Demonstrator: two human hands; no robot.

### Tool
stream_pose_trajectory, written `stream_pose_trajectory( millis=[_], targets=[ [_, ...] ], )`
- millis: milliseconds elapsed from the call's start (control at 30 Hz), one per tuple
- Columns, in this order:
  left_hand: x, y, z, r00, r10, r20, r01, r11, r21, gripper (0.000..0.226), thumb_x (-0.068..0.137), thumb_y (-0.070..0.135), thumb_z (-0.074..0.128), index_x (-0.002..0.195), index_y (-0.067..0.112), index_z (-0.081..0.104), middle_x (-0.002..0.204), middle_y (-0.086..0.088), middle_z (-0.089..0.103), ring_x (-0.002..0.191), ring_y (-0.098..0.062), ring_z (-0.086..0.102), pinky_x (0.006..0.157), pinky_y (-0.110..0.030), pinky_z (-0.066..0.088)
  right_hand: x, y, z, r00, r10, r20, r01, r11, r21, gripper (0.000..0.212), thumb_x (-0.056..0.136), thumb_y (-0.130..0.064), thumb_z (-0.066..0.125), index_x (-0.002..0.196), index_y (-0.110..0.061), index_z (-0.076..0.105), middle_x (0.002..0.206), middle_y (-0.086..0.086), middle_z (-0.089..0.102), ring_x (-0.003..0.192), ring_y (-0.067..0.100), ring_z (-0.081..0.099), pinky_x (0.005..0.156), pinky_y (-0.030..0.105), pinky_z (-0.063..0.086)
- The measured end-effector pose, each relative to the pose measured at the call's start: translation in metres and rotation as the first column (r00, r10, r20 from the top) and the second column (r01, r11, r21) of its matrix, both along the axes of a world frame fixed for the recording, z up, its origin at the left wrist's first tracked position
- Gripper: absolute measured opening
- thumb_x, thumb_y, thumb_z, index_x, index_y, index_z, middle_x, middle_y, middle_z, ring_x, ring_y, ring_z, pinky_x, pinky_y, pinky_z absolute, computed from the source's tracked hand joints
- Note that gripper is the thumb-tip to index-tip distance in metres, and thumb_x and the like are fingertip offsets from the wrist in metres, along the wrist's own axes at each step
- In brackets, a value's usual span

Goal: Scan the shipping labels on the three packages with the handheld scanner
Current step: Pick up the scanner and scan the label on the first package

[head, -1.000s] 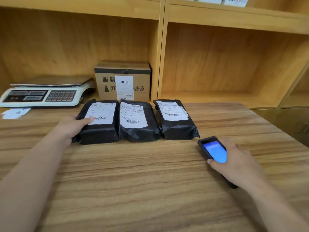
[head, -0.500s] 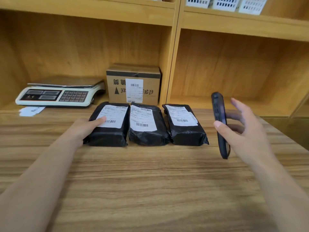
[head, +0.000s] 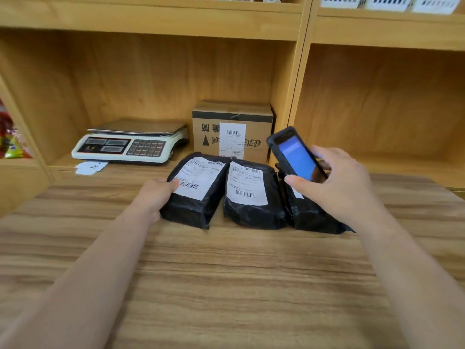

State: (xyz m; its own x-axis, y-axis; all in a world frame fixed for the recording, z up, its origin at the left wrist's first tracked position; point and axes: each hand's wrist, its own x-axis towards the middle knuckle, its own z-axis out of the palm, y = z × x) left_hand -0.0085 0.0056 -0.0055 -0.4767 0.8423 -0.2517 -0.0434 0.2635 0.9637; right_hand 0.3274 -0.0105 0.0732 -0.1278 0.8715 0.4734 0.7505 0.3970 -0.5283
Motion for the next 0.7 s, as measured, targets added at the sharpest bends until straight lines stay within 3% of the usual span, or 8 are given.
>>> stream_pose_trajectory(
  millis=[67, 167, 233, 367, 533, 633, 700],
  targets=[
    [-0.002, 0.0, 0.003, 0.999, 0.033, 0.02, -0.033, 0.999, 0.038, 0.017, 0.102, 0.023, 0.061, 0.11, 0.013, 0.071, 0.096, -0.003, 0.075, 0.092, -0.022, 0.071, 0.082, -0.035, 0.056, -0.004, 0.002, -0.001, 0.999, 0.029, 0.044, -0.029, 1.0, -0.009, 0.069, 0.069, -0.058, 0.078, 0.128, -0.027, 0.06, 0.114, -0.007, 0.055, 0.099, 0.011, 0.054, 0.076, 0.027, 0.039],
    [-0.006, 0.002, 0.008, 0.998, 0.052, 0.021, -0.054, 0.993, 0.104, 0.028, 0.104, 0.028, 0.056, 0.125, 0.017, 0.07, 0.12, -0.004, 0.075, 0.111, -0.025, 0.07, 0.103, -0.044, 0.052, -0.004, 0.007, -0.001, 0.996, 0.046, 0.08, -0.047, 0.999, 0.008, 0.072, 0.069, -0.059, 0.077, 0.132, -0.031, 0.056, 0.114, -0.009, 0.054, 0.101, 0.011, 0.053, 0.075, 0.025, 0.037],
    [-0.005, 0.001, 0.015, 0.997, 0.052, 0.049, -0.058, 0.988, 0.141, 0.028, 0.106, 0.03, 0.051, 0.126, 0.023, 0.069, 0.123, -0.001, 0.075, 0.112, -0.023, 0.069, 0.102, -0.043, 0.053, -0.004, 0.011, -0.001, 0.996, 0.044, 0.073, -0.045, 0.999, 0.007, 0.08, 0.069, -0.059, 0.077, 0.14, -0.031, 0.05, 0.12, -0.01, 0.052, 0.107, 0.011, 0.051, 0.079, 0.026, 0.036],
    [-0.002, -0.001, 0.03, 0.992, 0.023, 0.128, -0.05, 0.975, 0.215, 0.025, 0.107, 0.028, 0.048, 0.121, 0.04, 0.064, 0.113, 0.011, 0.076, 0.103, -0.016, 0.071, 0.081, -0.037, 0.057, -0.007, 0.019, 0.001, 0.996, 0.073, 0.057, -0.074, 0.997, 0.013, 0.089, 0.069, -0.06, 0.076, 0.147, -0.033, 0.042, 0.128, -0.012, 0.052, 0.117, 0.01, 0.049, 0.086, 0.028, 0.037],
    [-0.001, -0.006, 0.043, 0.981, -0.08, 0.178, 0.016, 0.942, 0.336, 0.041, 0.099, 0.013, 0.057, 0.132, 0.037, 0.062, 0.116, 0.007, 0.079, 0.103, -0.022, 0.075, 0.065, -0.031, 0.06, -0.003, 0.024, -0.002, 0.991, 0.132, -0.023, -0.131, 0.991, 0.028, 0.071, 0.072, -0.052, 0.076, 0.136, -0.04, 0.049, 0.119, -0.017, 0.055, 0.103, 0.003, 0.056, 0.078, 0.021, 0.041],
    [0.007, -0.008, 0.047, 0.979, -0.091, 0.18, 0.018, 0.929, 0.37, 0.043, 0.096, 0.006, 0.058, 0.135, 0.025, 0.062, 0.116, -0.001, 0.08, 0.108, -0.027, 0.075, 0.08, -0.038, 0.06, 0.001, 0.027, -0.001, 0.98, 0.16, -0.122, -0.166, 0.985, -0.044, 0.066, 0.076, -0.049, 0.071, 0.137, -0.04, 0.048, 0.12, -0.017, 0.055, 0.097, 0.006, 0.061, 0.077, 0.028, 0.05],
    [0.013, -0.01, 0.049, 0.972, -0.092, 0.218, 0.003, 0.926, 0.377, 0.04, 0.096, 0.006, 0.055, 0.132, 0.019, 0.063, 0.113, -0.003, 0.081, 0.106, -0.027, 0.076, 0.079, -0.038, 0.06, 0.002, 0.027, 0.0, 0.944, 0.187, -0.273, -0.225, 0.968, -0.112, 0.066, 0.077, -0.048, 0.068, 0.14, -0.04, 0.048, 0.12, -0.016, 0.057, 0.091, 0.01, 0.065, 0.076, 0.034, 0.055]
  ],
)
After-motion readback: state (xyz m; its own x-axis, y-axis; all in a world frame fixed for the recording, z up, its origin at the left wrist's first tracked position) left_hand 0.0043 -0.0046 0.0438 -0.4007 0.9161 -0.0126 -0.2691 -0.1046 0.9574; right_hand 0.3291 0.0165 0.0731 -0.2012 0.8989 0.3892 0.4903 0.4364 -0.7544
